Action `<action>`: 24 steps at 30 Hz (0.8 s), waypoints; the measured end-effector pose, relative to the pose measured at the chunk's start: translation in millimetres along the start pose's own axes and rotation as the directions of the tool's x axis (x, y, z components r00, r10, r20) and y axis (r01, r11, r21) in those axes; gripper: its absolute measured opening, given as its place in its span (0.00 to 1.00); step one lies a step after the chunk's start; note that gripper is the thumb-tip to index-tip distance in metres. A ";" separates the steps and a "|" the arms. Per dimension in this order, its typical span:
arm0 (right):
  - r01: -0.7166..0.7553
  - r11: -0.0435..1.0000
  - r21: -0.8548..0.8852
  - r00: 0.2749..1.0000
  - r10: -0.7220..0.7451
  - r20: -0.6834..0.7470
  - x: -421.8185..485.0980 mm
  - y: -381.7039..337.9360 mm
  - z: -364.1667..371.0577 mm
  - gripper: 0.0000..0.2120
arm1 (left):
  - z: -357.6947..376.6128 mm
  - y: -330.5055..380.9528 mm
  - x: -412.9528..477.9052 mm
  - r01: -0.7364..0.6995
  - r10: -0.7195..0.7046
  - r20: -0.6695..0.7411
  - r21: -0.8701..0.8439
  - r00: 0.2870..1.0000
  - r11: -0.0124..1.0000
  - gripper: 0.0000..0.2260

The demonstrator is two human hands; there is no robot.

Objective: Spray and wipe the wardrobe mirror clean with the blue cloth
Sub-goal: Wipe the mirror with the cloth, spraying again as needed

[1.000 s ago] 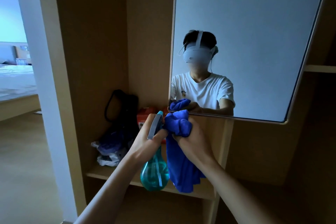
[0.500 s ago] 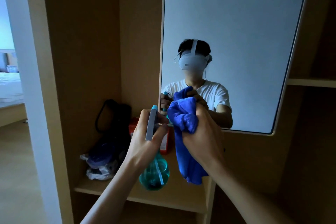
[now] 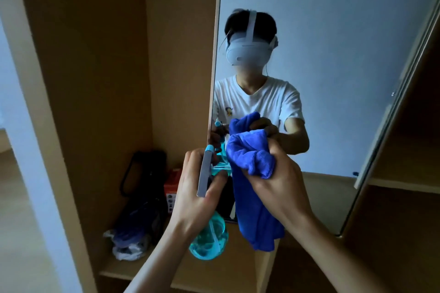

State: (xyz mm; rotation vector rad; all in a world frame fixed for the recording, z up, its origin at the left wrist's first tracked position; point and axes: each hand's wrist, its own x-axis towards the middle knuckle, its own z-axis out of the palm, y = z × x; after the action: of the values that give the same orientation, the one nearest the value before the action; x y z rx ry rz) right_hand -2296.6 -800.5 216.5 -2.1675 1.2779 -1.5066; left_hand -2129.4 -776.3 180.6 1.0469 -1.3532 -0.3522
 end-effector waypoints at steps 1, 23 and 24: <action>-0.014 1.000 0.005 1.000 0.014 0.010 10.1 -9.2 -8.3 0.19 | -3.8 13.8 4.5 -0.001 0.001 0.028 0.006 1.000 1.000 0.12; -0.099 0.991 0.088 0.961 0.072 0.267 208.1 -231.6 -201.2 0.32 | -53.0 333.7 176.2 0.083 -0.079 0.052 -0.085 0.996 0.993 0.08; -0.085 0.992 0.089 0.963 0.059 0.265 213.2 -238.7 -204.8 0.31 | -54.8 338.8 180.8 0.082 -0.078 0.047 -0.083 0.996 0.993 0.09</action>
State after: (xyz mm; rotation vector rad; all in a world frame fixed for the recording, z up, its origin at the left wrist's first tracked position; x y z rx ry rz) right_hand -2320.4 -755.9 593.0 -2.1447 1.1540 -1.1818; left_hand -2152.8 -708.9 561.9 1.0296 -1.3259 -0.4912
